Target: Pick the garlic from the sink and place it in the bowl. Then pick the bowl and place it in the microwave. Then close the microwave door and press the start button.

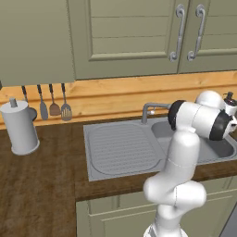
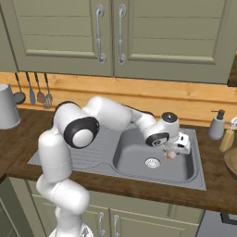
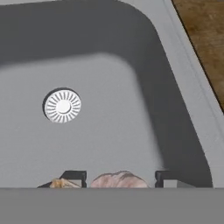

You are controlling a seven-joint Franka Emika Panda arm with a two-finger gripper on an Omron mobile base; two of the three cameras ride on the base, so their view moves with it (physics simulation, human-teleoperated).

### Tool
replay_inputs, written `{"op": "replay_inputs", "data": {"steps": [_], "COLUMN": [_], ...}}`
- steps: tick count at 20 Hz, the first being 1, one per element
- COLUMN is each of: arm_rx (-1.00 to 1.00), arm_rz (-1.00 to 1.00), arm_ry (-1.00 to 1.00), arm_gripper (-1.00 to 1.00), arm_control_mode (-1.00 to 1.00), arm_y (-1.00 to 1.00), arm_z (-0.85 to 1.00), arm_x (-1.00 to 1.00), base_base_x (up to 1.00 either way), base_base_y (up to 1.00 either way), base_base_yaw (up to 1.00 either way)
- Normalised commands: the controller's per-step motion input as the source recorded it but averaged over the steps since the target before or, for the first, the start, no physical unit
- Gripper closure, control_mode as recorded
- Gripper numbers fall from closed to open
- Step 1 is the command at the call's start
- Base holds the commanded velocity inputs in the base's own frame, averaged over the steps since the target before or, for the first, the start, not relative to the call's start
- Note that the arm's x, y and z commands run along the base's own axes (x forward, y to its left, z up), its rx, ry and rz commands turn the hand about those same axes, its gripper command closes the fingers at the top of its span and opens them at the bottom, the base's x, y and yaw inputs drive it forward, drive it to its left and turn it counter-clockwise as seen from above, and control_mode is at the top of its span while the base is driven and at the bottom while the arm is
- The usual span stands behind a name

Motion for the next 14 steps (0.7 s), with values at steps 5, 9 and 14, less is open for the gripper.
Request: {"op": "replay_inputs", "data": {"steps": [5, 9, 14], "arm_rx": [-0.02, 0.00, 0.00], "arm_rz": [0.00, 0.00, -0.02], "arm_ry": [0.00, 0.01, 0.09], "arm_gripper": [1.00, 1.00, 1.00], "arm_control_mode": [-1.00, -1.00, -1.00], "arm_y": [-0.79, -0.84, -0.77], "arm_z": [0.38, 0.21, 0.24], "arm_x": [0.00, 0.00, 0.00], "base_base_x": [0.00, 0.00, 0.00], "base_base_y": [0.00, 0.00, 0.00], "base_base_yaw": [0.00, 0.00, 0.00]}}
